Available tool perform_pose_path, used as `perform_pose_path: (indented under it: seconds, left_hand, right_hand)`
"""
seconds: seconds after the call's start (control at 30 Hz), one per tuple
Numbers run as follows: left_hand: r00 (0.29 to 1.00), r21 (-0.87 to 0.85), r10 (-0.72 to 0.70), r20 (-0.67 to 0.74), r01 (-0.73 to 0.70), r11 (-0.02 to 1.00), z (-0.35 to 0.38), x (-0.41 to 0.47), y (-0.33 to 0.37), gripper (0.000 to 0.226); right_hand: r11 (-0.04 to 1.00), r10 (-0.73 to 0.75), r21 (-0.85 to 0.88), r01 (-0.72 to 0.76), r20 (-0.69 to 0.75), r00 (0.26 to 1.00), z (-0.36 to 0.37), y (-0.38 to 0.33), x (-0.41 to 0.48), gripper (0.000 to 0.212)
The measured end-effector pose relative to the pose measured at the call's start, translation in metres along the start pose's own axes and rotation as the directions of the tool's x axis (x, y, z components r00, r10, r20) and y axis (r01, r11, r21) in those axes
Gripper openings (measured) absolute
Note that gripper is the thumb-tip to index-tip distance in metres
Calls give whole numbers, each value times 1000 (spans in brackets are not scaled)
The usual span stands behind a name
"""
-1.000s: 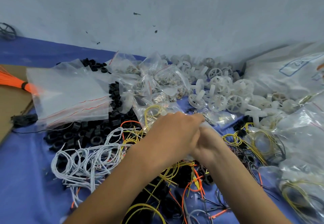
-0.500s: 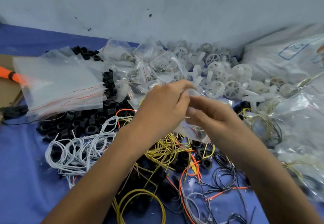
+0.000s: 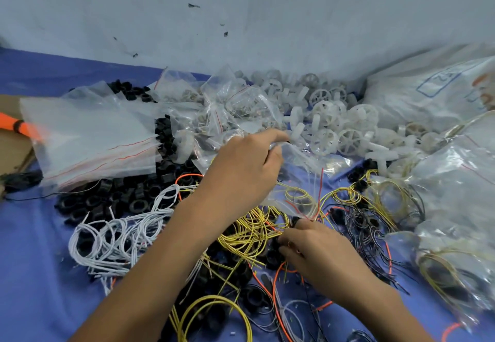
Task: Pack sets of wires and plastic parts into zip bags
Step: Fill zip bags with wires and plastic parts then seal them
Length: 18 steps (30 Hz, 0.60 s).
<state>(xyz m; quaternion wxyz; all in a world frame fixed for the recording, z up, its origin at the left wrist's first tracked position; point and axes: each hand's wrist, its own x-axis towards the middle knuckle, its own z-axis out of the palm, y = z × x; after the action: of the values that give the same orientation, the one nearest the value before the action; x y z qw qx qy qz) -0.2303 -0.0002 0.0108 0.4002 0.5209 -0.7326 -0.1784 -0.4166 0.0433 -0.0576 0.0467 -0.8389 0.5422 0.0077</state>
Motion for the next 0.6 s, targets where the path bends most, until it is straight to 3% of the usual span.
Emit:
perform_pose_path:
  seconds: [0.07,0.17,0.27,0.33,0.43,0.6]
  left_hand:
    - [1000,-6,-11,8,11,1000,0,0,-1,30]
    - [1000,0,-20,20,20,1000,0,0,-1,30]
    - [999,6,-18,34,18,1000,1,1,-2,30]
    - [999,10,-13,39,13,1000,1,0,-2,29]
    - [999,10,2,46,-2,1000,-1,-1,0,30]
    - [999,14,9,51,-9,1000,-2,-2,0,30]
  right_hand:
    - [999,-32,15,32,-24,999,-7,-2,-5,24]
    - [969,-95,228,97,-18,995,-31,-1,-22,13]
    - [806,-104,586,84,0,995,-60,-3,-38,11]
    - [705,-34,702,101,-109,994,-71,0,-41,14]
    - [774,83,623,110,-272,959,-76,0,-31,6]
    - [924,74,382,9,-201,977,-74,-4,4,14]
